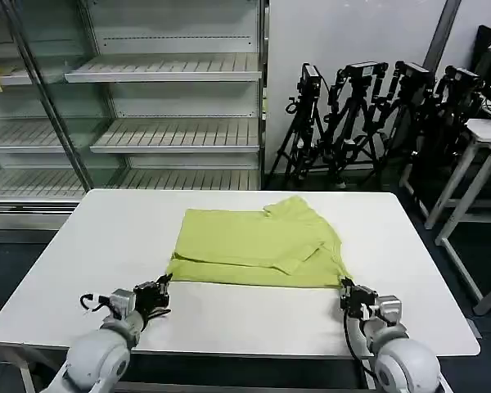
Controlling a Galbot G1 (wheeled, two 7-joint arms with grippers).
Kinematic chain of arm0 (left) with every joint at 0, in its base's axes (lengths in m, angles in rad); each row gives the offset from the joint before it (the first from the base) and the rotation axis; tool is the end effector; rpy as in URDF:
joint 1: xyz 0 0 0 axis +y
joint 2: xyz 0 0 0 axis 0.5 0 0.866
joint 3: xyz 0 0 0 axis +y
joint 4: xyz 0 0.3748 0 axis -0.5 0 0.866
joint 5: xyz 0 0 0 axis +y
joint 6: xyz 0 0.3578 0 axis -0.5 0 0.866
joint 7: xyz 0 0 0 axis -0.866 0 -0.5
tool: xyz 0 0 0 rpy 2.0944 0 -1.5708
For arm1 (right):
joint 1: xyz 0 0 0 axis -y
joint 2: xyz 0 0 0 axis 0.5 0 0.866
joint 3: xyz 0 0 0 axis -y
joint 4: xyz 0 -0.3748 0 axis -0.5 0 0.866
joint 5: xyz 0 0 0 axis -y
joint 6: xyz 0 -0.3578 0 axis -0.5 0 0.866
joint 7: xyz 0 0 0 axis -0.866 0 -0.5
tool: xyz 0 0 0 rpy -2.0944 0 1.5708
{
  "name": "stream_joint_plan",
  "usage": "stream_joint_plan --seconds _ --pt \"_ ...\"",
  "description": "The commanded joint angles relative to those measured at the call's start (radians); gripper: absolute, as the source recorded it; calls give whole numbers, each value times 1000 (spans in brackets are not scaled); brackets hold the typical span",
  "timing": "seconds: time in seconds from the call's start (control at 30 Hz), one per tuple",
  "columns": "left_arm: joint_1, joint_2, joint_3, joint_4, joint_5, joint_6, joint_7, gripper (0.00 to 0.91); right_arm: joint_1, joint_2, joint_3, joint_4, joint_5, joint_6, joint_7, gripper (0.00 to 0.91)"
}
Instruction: Fold and organize the clothes.
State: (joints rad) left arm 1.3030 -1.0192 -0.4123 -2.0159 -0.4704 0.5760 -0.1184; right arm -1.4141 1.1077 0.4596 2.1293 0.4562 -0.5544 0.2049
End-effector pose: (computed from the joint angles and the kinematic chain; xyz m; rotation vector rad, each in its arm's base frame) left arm 0.2582 0.0851 -0.2813 -0.2516 -2.6424 -0.1804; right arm 0.2201 -0.0654 -0.2714 0.1392 -2.7009 0.0854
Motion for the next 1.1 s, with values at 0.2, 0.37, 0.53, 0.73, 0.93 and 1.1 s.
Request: stream_joint_plan --seconds 0.2,0.37,0.53,0.73,0.93,1.1 --pt "323 10 -187 -192 1 -12 11 10 -276 32 36 184 -105 25 -4 0" --pt "419 2 -229 -247 9 -27 11 10 -317 44 25 216 -119 24 -10 0" --pt "466 -4 -241 -251 20 -31 10 10 -346 54 28 234 -153 31 -6 0" --pt "481 -11 -240 -269 46 -26 6 907 -351 53 27 248 -171 29 -5 907" --pt "416 -13 -255 -269 54 -69 -12 907 -301 19 120 324 -113 23 -13 907" --pt "351 13 -328 -318 8 -73 -16 907 -89 -6 99 262 -21 10 14 907"
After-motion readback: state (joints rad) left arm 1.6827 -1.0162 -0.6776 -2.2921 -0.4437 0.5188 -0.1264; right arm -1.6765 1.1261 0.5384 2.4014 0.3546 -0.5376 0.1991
